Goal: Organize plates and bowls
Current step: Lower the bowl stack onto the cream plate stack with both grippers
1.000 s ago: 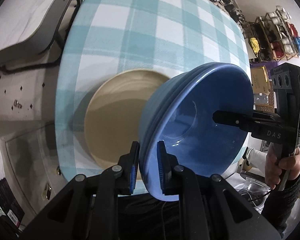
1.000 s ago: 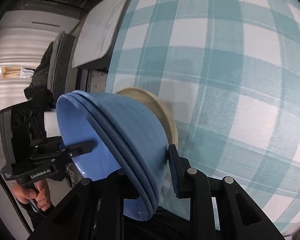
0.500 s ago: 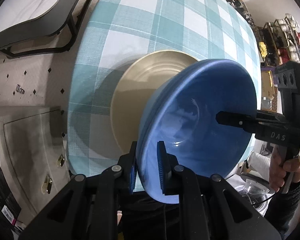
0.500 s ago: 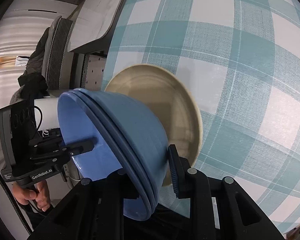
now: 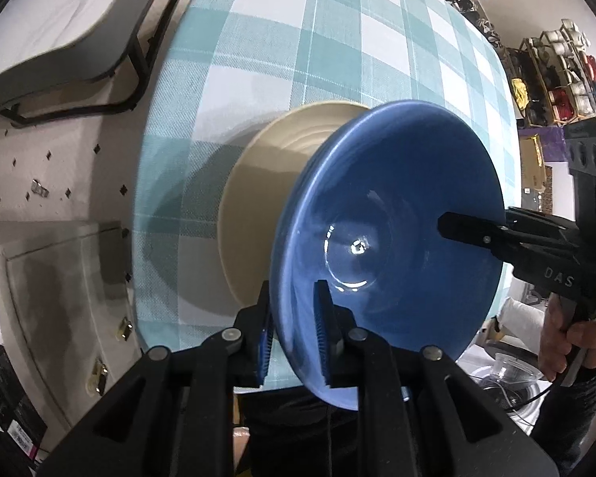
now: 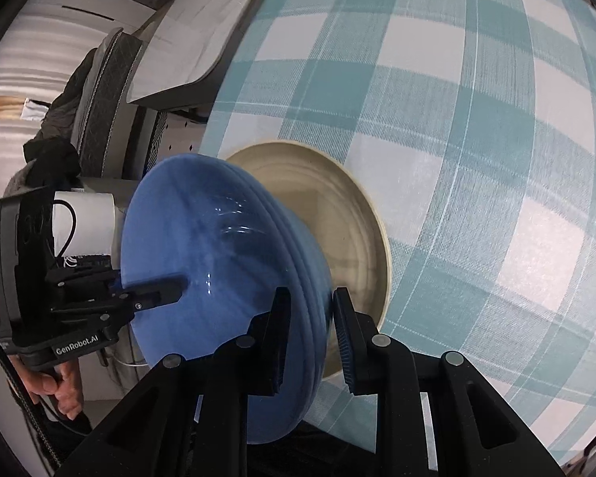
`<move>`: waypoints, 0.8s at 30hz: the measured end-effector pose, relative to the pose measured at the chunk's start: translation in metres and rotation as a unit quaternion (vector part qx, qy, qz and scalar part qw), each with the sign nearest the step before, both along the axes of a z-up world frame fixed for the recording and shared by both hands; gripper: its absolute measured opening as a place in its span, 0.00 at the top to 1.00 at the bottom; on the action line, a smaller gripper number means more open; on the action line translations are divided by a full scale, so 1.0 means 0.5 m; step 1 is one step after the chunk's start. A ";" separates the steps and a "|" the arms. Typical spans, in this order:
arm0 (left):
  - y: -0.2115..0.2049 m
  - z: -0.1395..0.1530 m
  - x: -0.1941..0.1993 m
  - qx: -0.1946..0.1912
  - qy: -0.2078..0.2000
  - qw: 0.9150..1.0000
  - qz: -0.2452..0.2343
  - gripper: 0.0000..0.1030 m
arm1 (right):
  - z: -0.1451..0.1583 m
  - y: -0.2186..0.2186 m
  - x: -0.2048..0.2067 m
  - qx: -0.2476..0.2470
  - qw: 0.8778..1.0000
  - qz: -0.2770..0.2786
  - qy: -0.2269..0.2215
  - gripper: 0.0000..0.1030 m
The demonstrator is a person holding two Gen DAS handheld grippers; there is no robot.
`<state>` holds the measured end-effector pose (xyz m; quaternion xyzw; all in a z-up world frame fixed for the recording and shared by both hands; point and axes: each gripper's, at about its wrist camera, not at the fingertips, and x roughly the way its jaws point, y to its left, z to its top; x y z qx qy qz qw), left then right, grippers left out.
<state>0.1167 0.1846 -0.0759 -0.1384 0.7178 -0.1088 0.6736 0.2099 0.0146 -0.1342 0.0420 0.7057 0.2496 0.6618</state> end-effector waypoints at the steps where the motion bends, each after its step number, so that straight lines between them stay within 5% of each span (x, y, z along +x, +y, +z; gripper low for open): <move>1: 0.001 0.003 0.000 0.002 -0.004 1.000 0.002 0.79 | 0.009 -0.001 -0.002 -0.002 1.000 0.001 -0.012 0.77; 2: 0.003 0.006 -0.001 0.005 -0.006 1.000 0.004 0.76 | 0.017 -0.002 -0.004 -0.007 1.000 0.004 -0.024 0.77; 4: 0.010 0.019 -0.001 0.009 -0.020 1.000 0.012 0.55 | 0.028 -0.005 -0.006 -0.017 0.999 0.008 -0.048 0.76; 8: 0.017 0.043 -0.005 0.041 -0.051 0.998 0.013 0.53 | 0.057 -0.012 -0.017 -0.032 0.994 0.023 -0.102 0.69; 10: 0.028 0.054 -0.015 0.034 -0.061 0.997 0.026 0.53 | 0.082 -0.016 -0.031 -0.029 0.989 0.036 -0.142 0.54; 14: 0.037 0.090 -0.039 0.046 -0.111 0.992 0.042 0.52 | 0.131 -0.021 -0.067 -0.024 0.975 0.051 -0.213 0.44; 18: 0.012 0.141 -0.081 0.080 -0.195 0.976 0.045 0.45 | 0.174 -0.026 -0.111 0.008 0.962 0.051 -0.268 0.33; 21: -0.013 0.175 -0.120 0.083 -0.254 0.963 0.047 0.41 | 0.199 -0.023 -0.162 0.017 0.941 0.056 -0.334 0.27; 24: -0.029 0.208 -0.165 0.135 -0.330 0.931 0.076 0.21 | 0.207 -0.026 -0.206 0.029 0.925 0.058 -0.373 0.16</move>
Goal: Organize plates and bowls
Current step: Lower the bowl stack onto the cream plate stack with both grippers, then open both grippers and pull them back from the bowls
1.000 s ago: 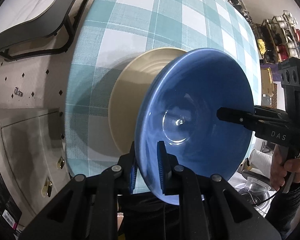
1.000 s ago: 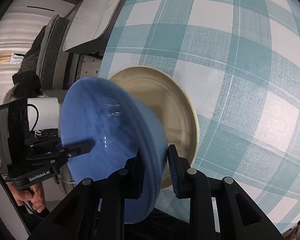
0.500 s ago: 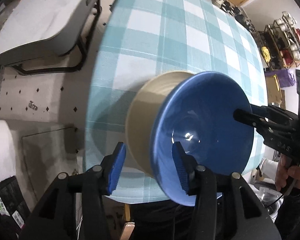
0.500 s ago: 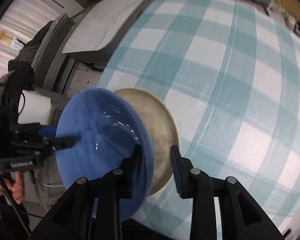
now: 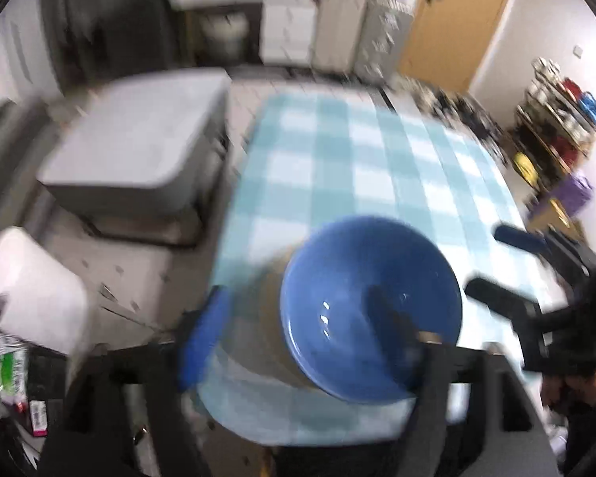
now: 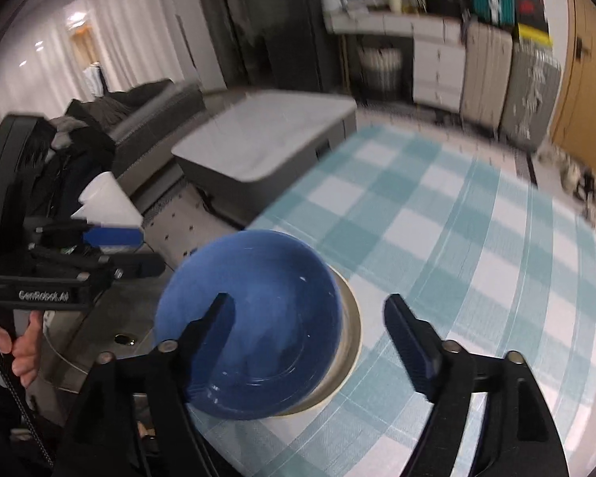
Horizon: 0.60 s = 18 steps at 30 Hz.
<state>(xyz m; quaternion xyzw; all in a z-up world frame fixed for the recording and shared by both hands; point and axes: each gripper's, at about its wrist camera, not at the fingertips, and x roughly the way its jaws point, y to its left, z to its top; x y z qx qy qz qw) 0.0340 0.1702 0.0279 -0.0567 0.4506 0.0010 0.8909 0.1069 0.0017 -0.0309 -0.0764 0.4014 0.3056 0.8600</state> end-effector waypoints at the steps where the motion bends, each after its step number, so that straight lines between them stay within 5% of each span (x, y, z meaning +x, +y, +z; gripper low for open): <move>1: -0.002 0.006 -0.011 0.008 -0.021 1.000 0.008 0.20 | 0.002 -0.005 -0.016 0.003 1.000 -0.005 -0.012 0.16; 4: -0.020 0.013 -0.039 0.020 -0.069 0.997 0.022 0.13 | -0.003 -0.024 -0.039 0.033 0.999 -0.020 -0.004 0.11; 14: -0.082 -0.013 -0.094 0.052 -0.135 0.989 0.038 0.12 | -0.029 -0.068 -0.096 0.061 0.994 -0.077 -0.044 0.01; 18: -0.089 -0.026 -0.112 0.058 -0.158 0.984 0.051 0.00 | -0.049 -0.073 -0.116 0.053 0.993 -0.090 -0.060 0.01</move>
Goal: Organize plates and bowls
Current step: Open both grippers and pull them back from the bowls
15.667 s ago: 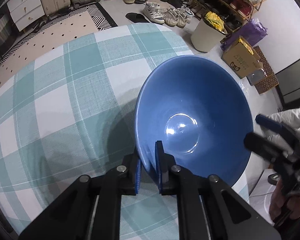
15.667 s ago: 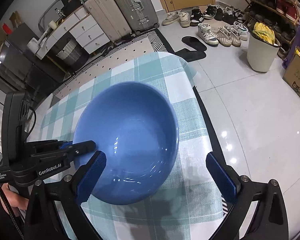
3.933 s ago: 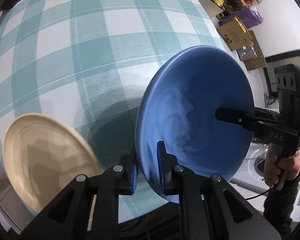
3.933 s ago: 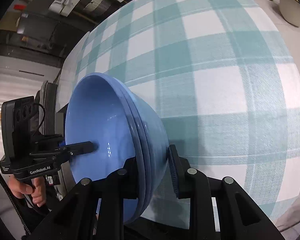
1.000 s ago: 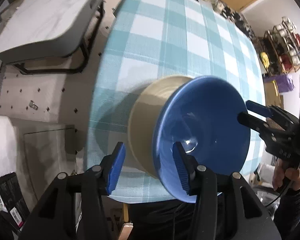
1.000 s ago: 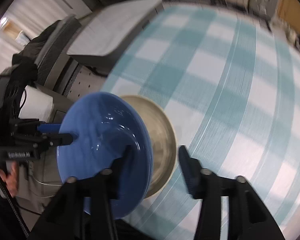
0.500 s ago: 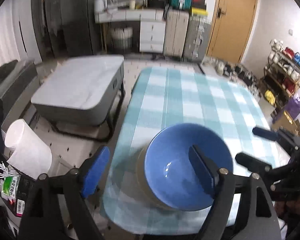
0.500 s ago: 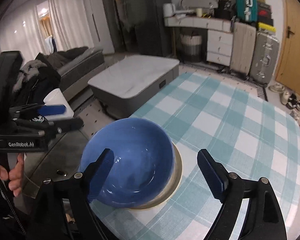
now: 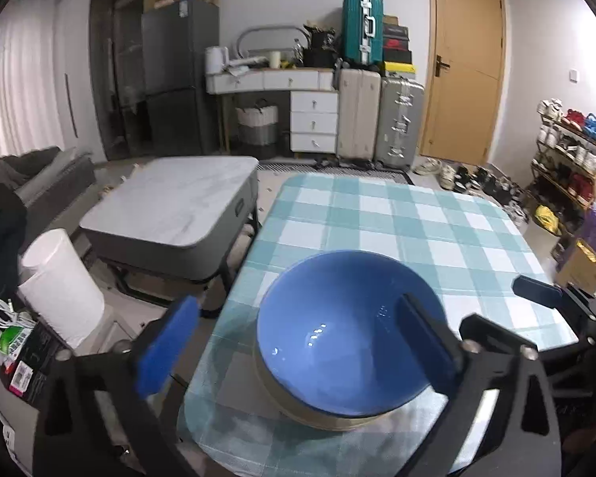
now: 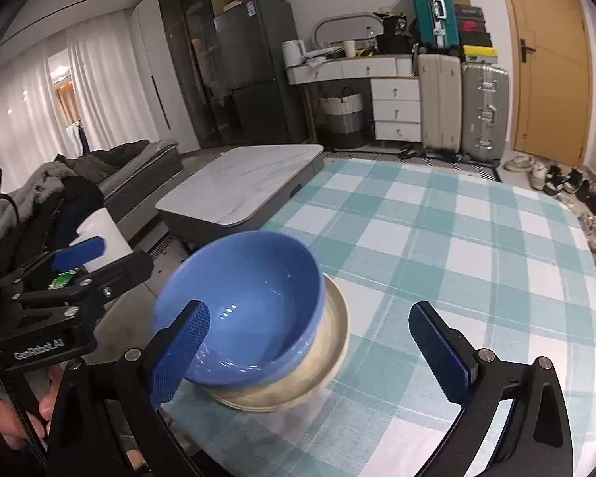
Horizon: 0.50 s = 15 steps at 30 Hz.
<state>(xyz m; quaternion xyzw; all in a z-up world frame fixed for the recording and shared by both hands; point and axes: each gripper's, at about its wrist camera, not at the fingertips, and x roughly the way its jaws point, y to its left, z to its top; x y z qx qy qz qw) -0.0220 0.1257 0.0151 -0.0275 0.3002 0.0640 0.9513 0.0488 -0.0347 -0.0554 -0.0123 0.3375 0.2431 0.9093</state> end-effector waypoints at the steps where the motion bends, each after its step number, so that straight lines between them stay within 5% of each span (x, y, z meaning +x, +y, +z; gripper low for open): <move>1: -0.004 -0.002 -0.006 0.005 -0.007 1.000 0.004 0.00 | -0.008 0.002 -0.007 -0.012 1.000 -0.007 -0.006 0.01; 8: -0.008 -0.040 -0.026 -0.008 -0.006 1.000 0.010 0.00 | -0.039 -0.027 -0.034 -0.003 0.998 -0.063 -0.027 0.01; 15: -0.028 -0.063 -0.041 0.042 -0.011 0.998 0.036 0.00 | -0.064 -0.034 -0.052 -0.014 0.997 -0.077 -0.027 0.01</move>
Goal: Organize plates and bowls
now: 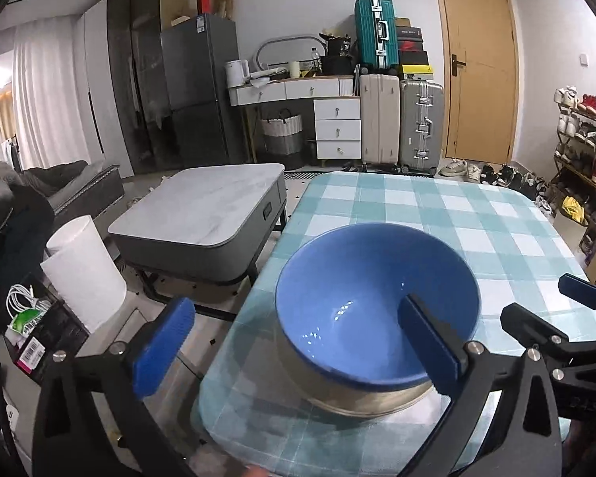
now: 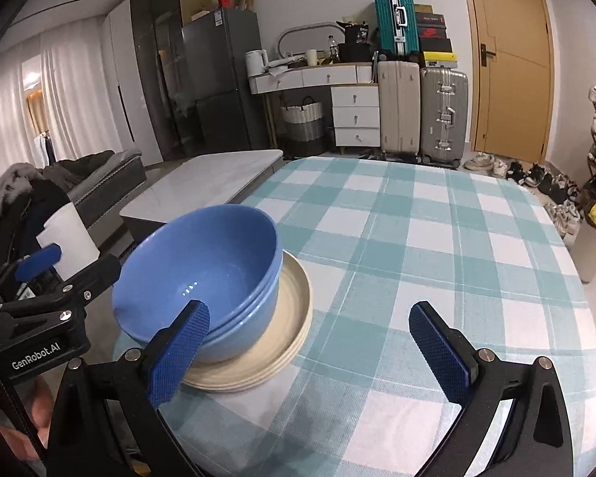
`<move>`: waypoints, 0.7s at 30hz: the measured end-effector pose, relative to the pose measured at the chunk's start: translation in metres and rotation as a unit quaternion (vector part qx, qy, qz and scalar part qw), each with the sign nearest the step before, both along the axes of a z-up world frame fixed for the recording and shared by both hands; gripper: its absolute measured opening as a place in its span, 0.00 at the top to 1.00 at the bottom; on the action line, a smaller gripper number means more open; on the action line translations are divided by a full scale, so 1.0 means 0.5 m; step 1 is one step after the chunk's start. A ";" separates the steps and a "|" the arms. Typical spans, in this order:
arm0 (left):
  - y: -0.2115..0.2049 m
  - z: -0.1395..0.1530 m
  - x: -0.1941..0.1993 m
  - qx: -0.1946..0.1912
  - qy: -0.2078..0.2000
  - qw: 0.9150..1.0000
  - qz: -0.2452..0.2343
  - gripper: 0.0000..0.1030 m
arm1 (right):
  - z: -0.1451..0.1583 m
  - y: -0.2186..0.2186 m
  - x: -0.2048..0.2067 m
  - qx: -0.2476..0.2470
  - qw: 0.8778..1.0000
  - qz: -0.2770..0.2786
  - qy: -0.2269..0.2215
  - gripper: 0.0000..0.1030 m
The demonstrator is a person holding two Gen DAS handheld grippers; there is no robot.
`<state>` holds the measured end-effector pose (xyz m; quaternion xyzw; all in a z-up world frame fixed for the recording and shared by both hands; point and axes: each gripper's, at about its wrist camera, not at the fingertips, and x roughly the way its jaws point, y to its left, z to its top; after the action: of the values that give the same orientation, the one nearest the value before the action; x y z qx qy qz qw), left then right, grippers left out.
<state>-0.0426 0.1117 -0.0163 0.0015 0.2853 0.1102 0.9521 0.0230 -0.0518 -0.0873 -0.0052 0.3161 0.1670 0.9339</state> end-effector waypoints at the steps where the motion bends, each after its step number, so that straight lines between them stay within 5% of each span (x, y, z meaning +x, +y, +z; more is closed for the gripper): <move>1: 0.002 0.000 -0.001 -0.008 -0.001 1.000 -0.005 0.00 | -0.001 -0.001 -0.003 0.003 1.000 0.001 -0.002 0.01; 21: -0.024 -0.017 -0.005 -0.046 0.020 0.998 -0.039 0.00 | 0.006 -0.046 -0.044 0.014 0.998 -0.052 -0.026 0.01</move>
<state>-0.0451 0.0999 -0.0249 -0.0290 0.3083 0.0600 0.9490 0.0009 -0.0749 -0.0843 0.0201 0.2894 0.1220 0.9492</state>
